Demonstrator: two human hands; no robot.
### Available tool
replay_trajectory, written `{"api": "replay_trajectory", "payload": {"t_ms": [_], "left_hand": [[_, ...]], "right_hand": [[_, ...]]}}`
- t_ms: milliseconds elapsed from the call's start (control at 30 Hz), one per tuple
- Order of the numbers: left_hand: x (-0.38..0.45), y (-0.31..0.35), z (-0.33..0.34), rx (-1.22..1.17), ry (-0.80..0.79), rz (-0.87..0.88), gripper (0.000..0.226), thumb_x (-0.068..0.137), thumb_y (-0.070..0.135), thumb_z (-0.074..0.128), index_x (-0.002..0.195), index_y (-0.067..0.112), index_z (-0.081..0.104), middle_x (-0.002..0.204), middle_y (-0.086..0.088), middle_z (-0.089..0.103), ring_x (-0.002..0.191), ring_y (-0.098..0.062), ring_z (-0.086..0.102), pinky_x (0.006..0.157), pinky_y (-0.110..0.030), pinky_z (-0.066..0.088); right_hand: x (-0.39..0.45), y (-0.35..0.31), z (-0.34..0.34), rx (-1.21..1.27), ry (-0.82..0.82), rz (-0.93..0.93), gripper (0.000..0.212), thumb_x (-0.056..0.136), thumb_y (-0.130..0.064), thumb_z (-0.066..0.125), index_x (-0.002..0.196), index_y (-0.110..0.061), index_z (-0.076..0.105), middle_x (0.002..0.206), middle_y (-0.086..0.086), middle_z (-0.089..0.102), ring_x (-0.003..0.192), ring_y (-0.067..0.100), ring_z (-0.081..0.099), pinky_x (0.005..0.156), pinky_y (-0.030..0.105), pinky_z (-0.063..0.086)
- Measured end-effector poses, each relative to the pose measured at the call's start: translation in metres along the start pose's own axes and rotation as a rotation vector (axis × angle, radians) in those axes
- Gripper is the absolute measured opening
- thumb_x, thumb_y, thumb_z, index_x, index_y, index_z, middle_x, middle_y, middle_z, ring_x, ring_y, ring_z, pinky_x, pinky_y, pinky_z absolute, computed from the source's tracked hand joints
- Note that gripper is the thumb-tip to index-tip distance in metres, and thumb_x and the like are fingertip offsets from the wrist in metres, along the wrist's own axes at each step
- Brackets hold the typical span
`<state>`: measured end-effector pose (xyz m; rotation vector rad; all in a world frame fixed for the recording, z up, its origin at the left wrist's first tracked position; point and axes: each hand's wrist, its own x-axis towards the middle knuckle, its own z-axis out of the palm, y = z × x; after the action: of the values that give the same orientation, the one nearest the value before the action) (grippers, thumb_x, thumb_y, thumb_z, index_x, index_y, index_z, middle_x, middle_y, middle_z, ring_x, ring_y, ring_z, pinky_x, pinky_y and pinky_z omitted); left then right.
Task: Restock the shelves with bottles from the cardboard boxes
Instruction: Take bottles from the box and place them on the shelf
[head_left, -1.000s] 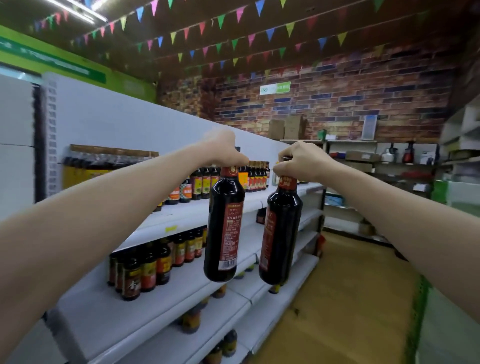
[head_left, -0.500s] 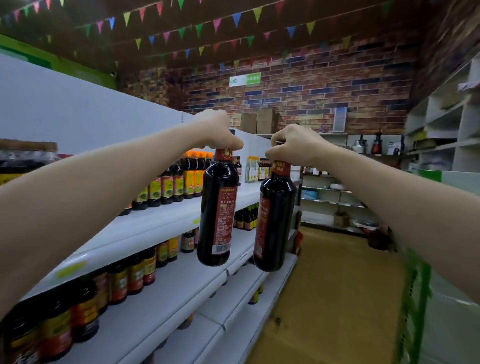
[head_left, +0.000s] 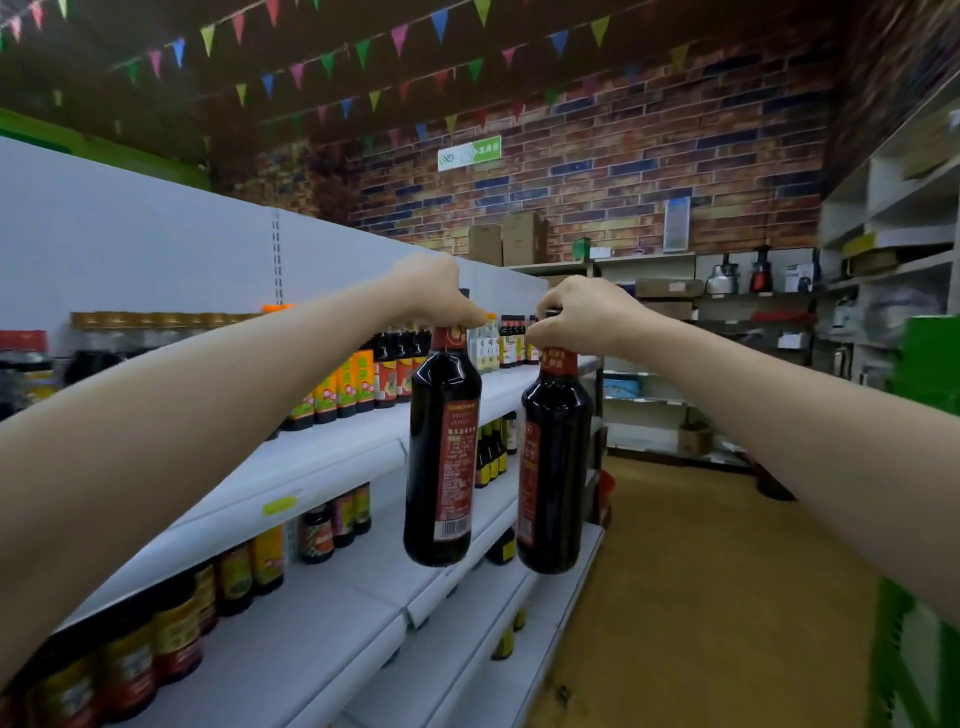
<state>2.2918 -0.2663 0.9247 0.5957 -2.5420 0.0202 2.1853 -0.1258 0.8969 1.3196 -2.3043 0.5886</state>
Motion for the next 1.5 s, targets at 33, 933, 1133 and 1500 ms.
{"api": "replay_trajectory", "payload": {"t_ms": [33, 933, 1133, 1500], "left_hand": [[0.017, 0.006, 0.008, -0.004, 0.011, -0.007, 0.043, 0.085, 0.037, 0.063, 0.058, 0.01, 0.044, 0.055, -0.002, 0.043, 0.048, -0.014, 0.04, 0.045, -0.023, 0.031], [0.424, 0.007, 0.207, 0.026, 0.132, -0.173, 0.038, 0.084, 0.033, 0.061, 0.061, 0.009, 0.042, 0.055, -0.004, 0.044, 0.048, -0.019, 0.043, 0.044, -0.025, 0.035], [0.508, -0.016, 0.237, 0.048, 0.177, -0.192, 0.04, 0.086, 0.033, 0.061, 0.061, 0.009, 0.041, 0.055, -0.004, 0.044, 0.047, -0.018, 0.044, 0.042, -0.025, 0.034], [0.628, -0.051, 0.311, 0.161, 0.167, -0.311, 0.039, 0.086, 0.036, 0.061, 0.063, 0.009, 0.044, 0.058, -0.004, 0.047, 0.051, -0.018, 0.046, 0.044, -0.025, 0.035]], "right_hand": [[0.013, 0.018, 0.003, 0.002, 0.006, -0.014, 0.039, 0.083, -0.034, 0.06, 0.091, 0.004, 0.066, 0.073, 0.008, 0.048, 0.067, 0.021, 0.044, 0.06, 0.032, 0.033], [0.366, 0.289, 0.16, 0.109, 0.003, -0.155, 0.02, 0.082, -0.026, 0.059, 0.072, -0.012, 0.049, 0.072, 0.009, 0.039, 0.066, 0.02, 0.035, 0.057, 0.031, 0.023], [0.451, 0.326, 0.181, 0.211, 0.122, -0.141, 0.018, 0.077, -0.024, 0.06, 0.068, -0.013, 0.049, 0.067, 0.008, 0.038, 0.064, 0.02, 0.035, 0.061, 0.034, 0.025], [0.585, 0.385, 0.262, 0.315, 0.085, -0.266, 0.025, 0.077, -0.023, 0.061, 0.065, -0.013, 0.042, 0.064, 0.007, 0.034, 0.061, 0.02, 0.032, 0.057, 0.031, 0.022]]}}
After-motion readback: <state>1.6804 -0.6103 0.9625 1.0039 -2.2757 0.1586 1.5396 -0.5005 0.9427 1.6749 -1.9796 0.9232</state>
